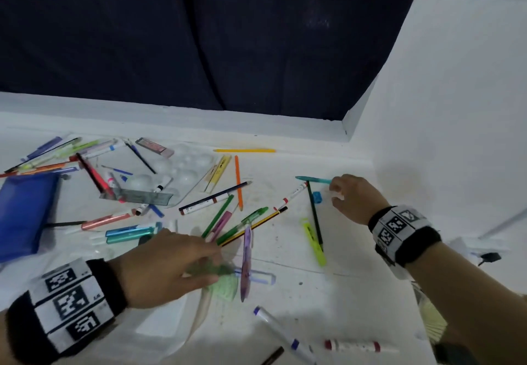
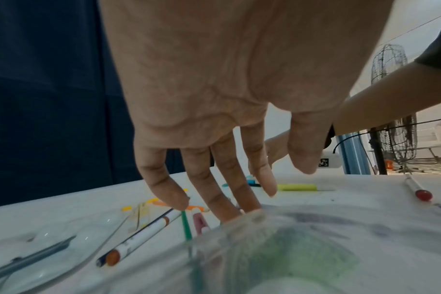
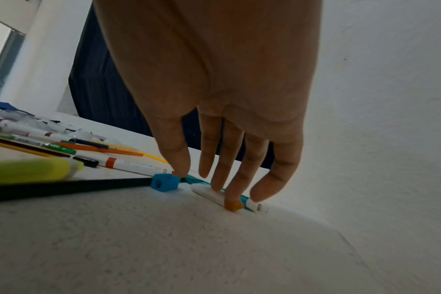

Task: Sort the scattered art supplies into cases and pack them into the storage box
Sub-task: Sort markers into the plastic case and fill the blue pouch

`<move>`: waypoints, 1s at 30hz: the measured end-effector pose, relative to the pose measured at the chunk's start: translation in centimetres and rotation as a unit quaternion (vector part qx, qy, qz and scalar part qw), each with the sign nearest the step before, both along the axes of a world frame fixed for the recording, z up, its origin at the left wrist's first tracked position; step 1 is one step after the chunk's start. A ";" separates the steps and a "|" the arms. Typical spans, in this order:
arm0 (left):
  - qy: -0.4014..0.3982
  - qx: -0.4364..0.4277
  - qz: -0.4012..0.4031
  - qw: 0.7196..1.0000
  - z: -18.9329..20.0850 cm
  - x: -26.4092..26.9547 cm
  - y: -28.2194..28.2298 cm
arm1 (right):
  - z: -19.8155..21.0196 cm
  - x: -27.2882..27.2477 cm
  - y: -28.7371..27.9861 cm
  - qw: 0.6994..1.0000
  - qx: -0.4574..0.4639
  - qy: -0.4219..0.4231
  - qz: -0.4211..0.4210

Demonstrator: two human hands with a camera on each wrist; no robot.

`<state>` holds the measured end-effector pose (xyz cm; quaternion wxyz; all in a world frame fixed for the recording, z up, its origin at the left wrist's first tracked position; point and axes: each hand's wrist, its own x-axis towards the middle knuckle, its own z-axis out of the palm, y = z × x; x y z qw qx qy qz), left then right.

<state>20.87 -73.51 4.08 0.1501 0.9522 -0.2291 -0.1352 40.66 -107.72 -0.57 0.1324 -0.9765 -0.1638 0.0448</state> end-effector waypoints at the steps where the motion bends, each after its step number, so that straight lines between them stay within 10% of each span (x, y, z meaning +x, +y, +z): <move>1: 0.012 -0.006 0.008 1.000 -0.1 -0.1 0.1 | -0.1 0.3 0.1 1.000 -0.007 0.001 0.002; 30: 0.026 -0.029 0.036 0.999 -1.0 -0.4 2.1 | -0.5 0.4 0.9 0.997 -0.052 -0.029 -0.049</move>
